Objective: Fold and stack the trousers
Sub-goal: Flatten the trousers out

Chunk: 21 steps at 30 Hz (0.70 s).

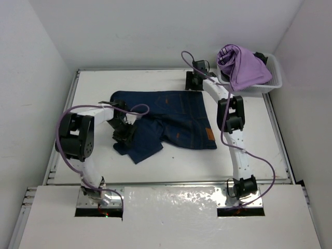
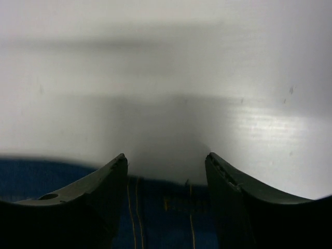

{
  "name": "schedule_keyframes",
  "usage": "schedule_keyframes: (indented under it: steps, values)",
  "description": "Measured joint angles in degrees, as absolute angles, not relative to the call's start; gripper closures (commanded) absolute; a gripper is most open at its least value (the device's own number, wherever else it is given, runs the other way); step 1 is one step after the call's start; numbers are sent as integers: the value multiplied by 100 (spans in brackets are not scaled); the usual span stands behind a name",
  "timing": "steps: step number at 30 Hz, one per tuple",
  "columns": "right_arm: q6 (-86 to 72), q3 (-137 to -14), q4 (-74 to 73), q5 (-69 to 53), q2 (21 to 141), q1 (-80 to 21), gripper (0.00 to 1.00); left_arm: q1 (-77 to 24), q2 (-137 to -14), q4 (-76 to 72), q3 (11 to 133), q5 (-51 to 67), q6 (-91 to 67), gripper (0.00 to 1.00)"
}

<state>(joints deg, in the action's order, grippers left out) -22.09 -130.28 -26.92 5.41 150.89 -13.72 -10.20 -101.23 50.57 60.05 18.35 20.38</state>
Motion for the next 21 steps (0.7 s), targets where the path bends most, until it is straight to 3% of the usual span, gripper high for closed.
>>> schedule_keyframes:
  steps: [1,2,6,9,10,11,16,17,19,20,21]
  values:
    - [-2200,-12877,-2679,506,14993,-1376,36,-937,-10213,4989,6090,1881,1946,87]
    - [-2145,-12722,-2698,458,14883,-1376,35,-864,-10287,4932,6167,1922,1874,100]
    - [-1653,-12182,-2816,257,14521,-1376,39,-558,-10374,4880,6486,2045,1855,100]
    - [-1072,-12005,-3127,56,14376,-1372,70,-307,-10370,4958,6855,1914,2040,100]
    - [-895,-11830,-3229,10,14256,-1369,89,-196,-10359,4945,6993,1776,2154,100]
    - [-731,-11662,-3352,-23,14132,-1367,99,-36,-10339,4934,7135,1614,2265,100]
    - [-526,-9736,-3492,-40,12934,-1343,100,950,-10355,4932,8178,829,2742,100]
    - [-556,-9376,-3520,-47,12704,-1321,100,1092,-10379,4945,8423,720,2838,99]
    - [-661,-8757,-3509,-97,12311,-1205,100,1369,-10475,5000,8877,554,3072,83]
    - [-705,-8499,-3481,-134,12151,-1118,100,1452,-10521,5041,9037,539,3199,75]
    - [-731,-8252,-3444,-180,11990,-1011,98,1498,-10569,5133,9148,532,3343,60]
